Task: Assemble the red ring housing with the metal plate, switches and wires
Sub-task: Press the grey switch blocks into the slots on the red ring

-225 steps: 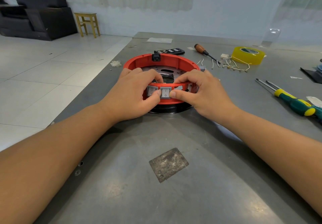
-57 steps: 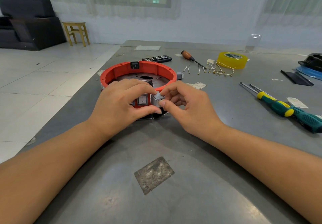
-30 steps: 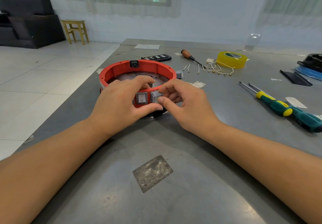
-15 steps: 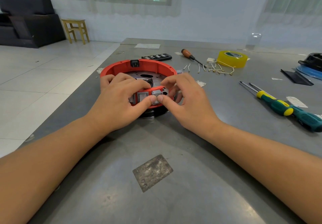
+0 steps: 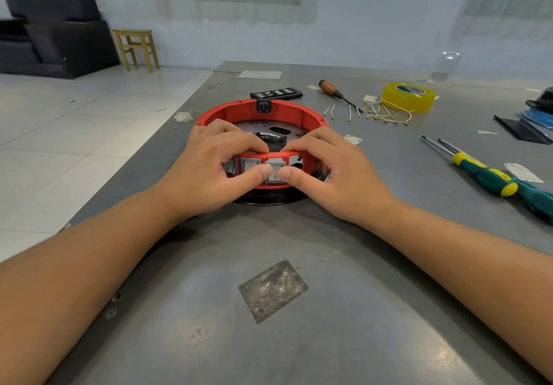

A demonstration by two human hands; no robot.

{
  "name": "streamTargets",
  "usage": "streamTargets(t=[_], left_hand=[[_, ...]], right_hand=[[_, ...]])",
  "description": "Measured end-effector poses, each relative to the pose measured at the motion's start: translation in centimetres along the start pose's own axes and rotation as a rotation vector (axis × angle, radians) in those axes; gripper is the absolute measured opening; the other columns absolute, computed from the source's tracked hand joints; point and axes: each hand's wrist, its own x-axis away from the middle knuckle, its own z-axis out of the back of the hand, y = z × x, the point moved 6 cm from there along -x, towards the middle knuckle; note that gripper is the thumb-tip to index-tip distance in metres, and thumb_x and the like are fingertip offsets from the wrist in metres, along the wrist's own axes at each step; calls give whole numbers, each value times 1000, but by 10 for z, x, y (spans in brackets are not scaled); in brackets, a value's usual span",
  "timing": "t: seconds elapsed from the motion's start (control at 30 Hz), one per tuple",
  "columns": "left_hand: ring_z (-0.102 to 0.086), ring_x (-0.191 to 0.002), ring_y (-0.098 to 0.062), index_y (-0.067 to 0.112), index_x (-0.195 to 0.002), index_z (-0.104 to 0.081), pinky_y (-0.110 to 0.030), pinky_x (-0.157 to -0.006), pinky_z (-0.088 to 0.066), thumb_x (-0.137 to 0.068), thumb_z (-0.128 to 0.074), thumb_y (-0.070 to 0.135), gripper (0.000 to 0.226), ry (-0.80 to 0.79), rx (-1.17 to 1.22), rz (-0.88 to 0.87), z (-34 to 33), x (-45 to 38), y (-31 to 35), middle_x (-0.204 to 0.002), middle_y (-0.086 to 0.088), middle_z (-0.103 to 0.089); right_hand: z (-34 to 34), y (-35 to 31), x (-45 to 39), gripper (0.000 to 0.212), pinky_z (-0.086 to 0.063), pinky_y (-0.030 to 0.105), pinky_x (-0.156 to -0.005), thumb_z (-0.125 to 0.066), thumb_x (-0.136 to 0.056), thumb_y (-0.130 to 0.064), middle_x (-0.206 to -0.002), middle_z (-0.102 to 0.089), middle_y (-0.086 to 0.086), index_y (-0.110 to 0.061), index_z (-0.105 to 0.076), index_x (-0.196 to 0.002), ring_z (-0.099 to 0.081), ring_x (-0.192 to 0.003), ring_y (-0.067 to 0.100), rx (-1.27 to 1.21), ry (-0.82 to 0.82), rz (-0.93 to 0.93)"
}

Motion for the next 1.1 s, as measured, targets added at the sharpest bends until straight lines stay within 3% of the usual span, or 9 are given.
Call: streamTargets(t=[0.1, 0.27, 0.5, 0.7, 0.87, 1.1], left_hand=[[-35, -119, -3, 41, -113, -66, -32, -101, -27, -86, -51, 66, 40, -35, 17, 46, -3, 0, -3, -112, 17, -50], [-37, -107, 1, 36, -117, -68, -30, -98, -32, -87, -52, 70, 48, -59, 13, 13, -3, 0, 0, -106, 29, -52], [-42, -108, -11, 37, -119, -64, -33, -100, -30, -85, -48, 73, 52, -62, 0, 72, -6, -2, 0, -109, 8, -61], [-41, -102, -8, 38, -120, -62, -33, -97, -28, -86, -44, 72, 51, -46, 3, 72, -6, -3, 4, -101, 17, -57], [-40, -99, -5, 39, -117, -62, -31, -96, -26, -91, -55, 57, 32, -5, 9, 71, -7, -4, 3, -96, 21, -53], [-44, -100, -7, 35, -118, -64, -32, -97, -27, -91, -48, 62, 41, -22, -17, 24, -7, -2, 3, -100, 20, -59]], right_hand=[[1, 0, 0, 43, -49, 24, -90, -63, -91, -57, -113, -62, -11, -25, -71, -120, -59, -107, 6, -26, 11, -4], [1, 1, -2, 42, -48, 20, -88, -68, -89, -55, -110, -63, -11, -24, -72, -116, -59, -104, 4, -41, 16, -17], [1, 0, -3, 38, -46, 20, -81, -69, -89, -54, -105, -63, -10, -23, -71, -111, -59, -97, 5, -53, 26, -33], [0, 1, -4, 35, -43, 15, -76, -71, -88, -53, -103, -63, -13, -25, -71, -108, -58, -94, 5, -79, 13, -75], [1, 3, -5, 28, -46, 22, -76, -76, -87, -48, -98, -64, -12, -24, -72, -101, -59, -89, 6, -104, 45, -98], [0, 2, -3, 32, -44, 16, -78, -70, -90, -50, -101, -63, -11, -23, -71, -106, -59, -93, 7, -55, 42, -46]])
